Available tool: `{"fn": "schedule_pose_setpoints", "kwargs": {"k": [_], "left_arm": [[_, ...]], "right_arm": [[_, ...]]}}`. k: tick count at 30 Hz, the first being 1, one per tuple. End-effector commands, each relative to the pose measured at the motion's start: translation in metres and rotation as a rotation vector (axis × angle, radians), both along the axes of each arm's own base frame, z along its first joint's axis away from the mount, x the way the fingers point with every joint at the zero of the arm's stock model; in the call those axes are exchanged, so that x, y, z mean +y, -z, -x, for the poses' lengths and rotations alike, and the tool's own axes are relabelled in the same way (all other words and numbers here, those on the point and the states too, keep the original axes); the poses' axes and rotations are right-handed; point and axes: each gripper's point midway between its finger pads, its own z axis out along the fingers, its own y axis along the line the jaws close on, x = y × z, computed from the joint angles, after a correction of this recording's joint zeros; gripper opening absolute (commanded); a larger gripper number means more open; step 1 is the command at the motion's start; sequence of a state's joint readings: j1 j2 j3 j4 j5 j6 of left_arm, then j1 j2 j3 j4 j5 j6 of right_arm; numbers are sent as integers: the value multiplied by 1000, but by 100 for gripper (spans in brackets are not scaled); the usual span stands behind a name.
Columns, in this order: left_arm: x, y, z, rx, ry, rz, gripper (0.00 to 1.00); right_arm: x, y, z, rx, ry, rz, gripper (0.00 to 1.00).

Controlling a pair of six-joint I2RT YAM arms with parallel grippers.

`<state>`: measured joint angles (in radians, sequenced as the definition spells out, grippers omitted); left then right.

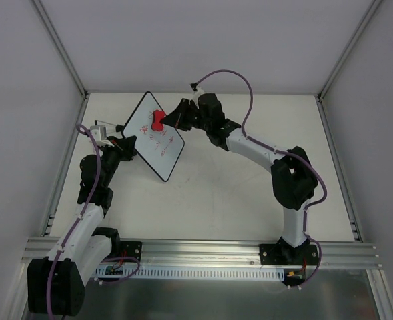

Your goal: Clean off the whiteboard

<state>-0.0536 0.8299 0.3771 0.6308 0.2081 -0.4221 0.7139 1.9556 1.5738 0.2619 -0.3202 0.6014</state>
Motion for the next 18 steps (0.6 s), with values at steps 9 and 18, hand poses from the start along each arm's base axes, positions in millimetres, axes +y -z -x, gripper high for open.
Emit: {"fn": "schedule_pose_setpoints", "kwargs": {"k": [9,18], "left_arm": [[8,-22,-6,-75,-47,-85,0],[9,-19,-3,-66,-51,-99,0]], "right_arm": [[-66,73,16,118,24,148,0],[-171,152,74,264,4,545,0]]}}
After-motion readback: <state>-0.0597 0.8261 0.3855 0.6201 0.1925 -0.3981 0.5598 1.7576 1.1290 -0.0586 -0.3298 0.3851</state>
